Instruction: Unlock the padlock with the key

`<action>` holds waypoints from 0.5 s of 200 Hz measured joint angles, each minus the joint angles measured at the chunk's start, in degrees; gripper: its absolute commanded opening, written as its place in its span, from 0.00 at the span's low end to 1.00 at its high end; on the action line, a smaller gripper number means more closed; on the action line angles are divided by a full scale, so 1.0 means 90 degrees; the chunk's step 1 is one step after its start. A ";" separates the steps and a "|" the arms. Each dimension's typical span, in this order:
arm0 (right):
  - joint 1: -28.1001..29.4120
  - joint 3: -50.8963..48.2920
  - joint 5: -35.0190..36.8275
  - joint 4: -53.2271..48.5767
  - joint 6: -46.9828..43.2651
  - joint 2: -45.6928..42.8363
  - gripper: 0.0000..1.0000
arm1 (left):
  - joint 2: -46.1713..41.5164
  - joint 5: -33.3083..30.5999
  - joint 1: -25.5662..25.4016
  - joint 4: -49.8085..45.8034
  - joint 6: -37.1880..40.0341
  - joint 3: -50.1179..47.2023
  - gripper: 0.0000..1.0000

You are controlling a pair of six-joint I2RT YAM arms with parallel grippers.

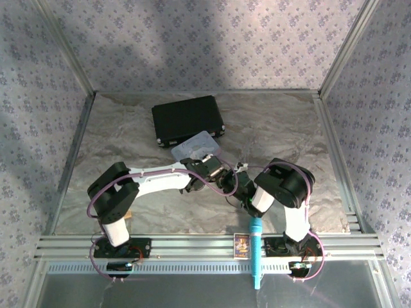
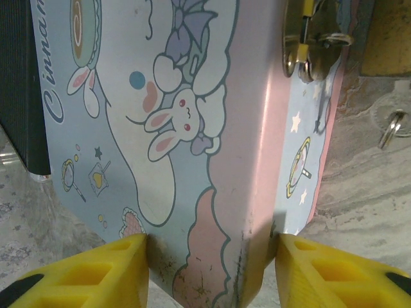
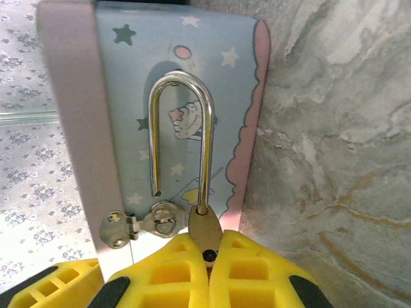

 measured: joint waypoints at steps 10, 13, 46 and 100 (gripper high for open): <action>0.0000 -0.0029 -0.0073 -0.0061 -0.0015 -0.0002 0.00 | -0.0022 0.0002 0.0007 0.0024 -0.0007 -0.0024 0.54; 0.0000 -0.0049 -0.0097 -0.0080 -0.0017 -0.0002 0.00 | -0.0034 0.0002 0.0010 0.0036 -0.0002 -0.0036 0.54; -0.0068 -0.0289 -0.0491 -0.0102 -0.0109 -0.0061 0.00 | -0.0109 -0.0061 0.0073 0.0083 -0.0075 -0.0177 0.67; -0.0573 -0.0418 -0.1637 -0.0918 -0.0670 -0.0544 0.00 | -0.0109 -0.0435 0.0180 -0.0148 -0.0573 -0.0209 0.94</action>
